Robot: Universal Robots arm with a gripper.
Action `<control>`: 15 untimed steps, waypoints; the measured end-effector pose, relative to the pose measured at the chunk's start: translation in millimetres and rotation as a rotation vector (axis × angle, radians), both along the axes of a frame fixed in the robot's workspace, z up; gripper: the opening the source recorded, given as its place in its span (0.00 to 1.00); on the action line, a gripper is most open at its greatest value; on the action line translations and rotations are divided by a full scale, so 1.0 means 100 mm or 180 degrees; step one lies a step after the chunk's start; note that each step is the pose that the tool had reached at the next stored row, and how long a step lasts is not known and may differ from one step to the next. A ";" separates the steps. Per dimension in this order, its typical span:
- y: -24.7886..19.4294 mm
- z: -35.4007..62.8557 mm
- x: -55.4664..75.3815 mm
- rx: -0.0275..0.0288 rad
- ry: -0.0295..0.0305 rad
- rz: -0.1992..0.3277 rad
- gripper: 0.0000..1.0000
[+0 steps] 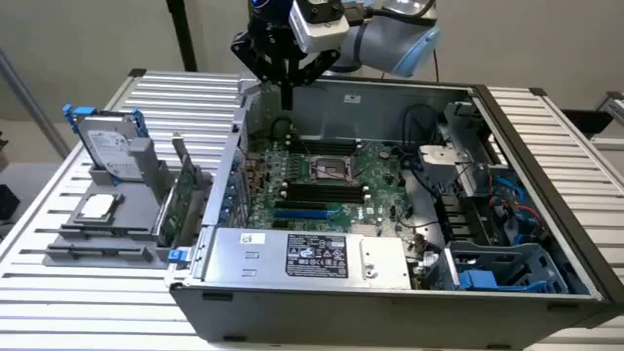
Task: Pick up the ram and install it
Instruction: 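Reach for the ram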
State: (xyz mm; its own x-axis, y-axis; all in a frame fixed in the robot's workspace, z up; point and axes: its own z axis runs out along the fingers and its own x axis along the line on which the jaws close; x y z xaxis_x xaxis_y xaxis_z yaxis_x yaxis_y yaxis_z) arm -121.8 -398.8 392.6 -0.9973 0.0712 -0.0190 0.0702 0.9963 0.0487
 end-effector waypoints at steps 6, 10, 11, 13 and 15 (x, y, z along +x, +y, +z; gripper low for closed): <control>0.000 0.000 0.00 0.0000 0.0000 0.0000 0.00; 0.000 0.000 0.00 0.0000 0.0000 0.0000 0.00; 0.000 0.000 0.00 0.0000 0.0000 0.0000 0.00; 0.000 0.000 0.00 0.0000 0.0000 0.0000 0.00; -0.003 0.001 0.00 -0.0001 0.0002 0.0000 0.00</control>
State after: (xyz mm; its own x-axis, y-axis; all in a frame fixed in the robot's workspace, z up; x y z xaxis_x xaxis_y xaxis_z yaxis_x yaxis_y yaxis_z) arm -122.1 -399.1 392.7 -0.9973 0.0713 -0.0183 0.0703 0.9963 0.0485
